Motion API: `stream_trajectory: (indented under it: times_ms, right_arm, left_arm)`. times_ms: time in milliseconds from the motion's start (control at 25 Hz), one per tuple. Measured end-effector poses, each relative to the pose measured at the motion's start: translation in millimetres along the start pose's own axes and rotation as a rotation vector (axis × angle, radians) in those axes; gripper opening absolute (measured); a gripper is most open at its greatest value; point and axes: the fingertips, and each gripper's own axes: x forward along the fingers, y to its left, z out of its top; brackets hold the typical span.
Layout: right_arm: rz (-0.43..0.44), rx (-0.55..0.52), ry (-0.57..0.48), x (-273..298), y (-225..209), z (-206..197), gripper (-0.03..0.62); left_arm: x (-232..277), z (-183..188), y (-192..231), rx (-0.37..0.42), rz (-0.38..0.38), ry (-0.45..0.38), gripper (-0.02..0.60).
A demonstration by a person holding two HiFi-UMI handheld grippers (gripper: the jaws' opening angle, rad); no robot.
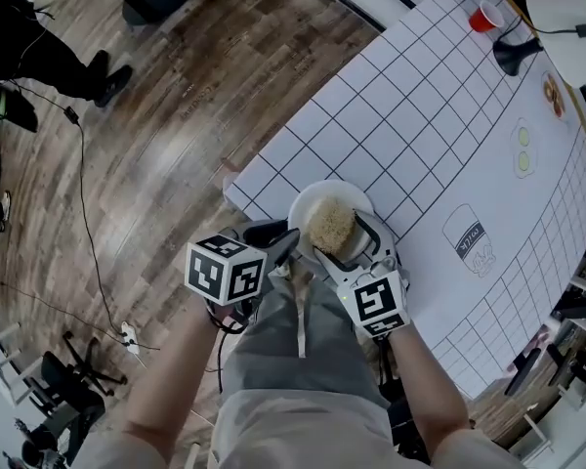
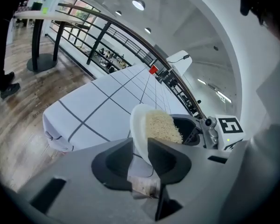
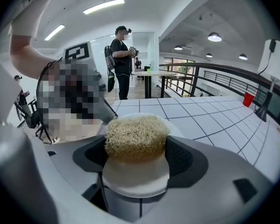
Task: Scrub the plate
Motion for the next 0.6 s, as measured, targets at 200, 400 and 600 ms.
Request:
stream_trajectory:
  times_ms: [200, 400, 600]
  right_arm:
    - [0.002, -0.026, -0.004, 2, 0, -2, 0.370]
    - [0.003, -0.033, -0.009, 2, 0, 3, 0.370]
    - [-0.016, -0.094, 0.013, 9, 0, 14, 0.370]
  left_arm:
    - [1, 2, 6, -0.049, 0.043, 0.000, 0.085]
    - [2, 1, 8, -0.108, 0.041, -0.005, 0.058]
    - [0, 2, 7, -0.096, 0.053, -0.009, 0.057]
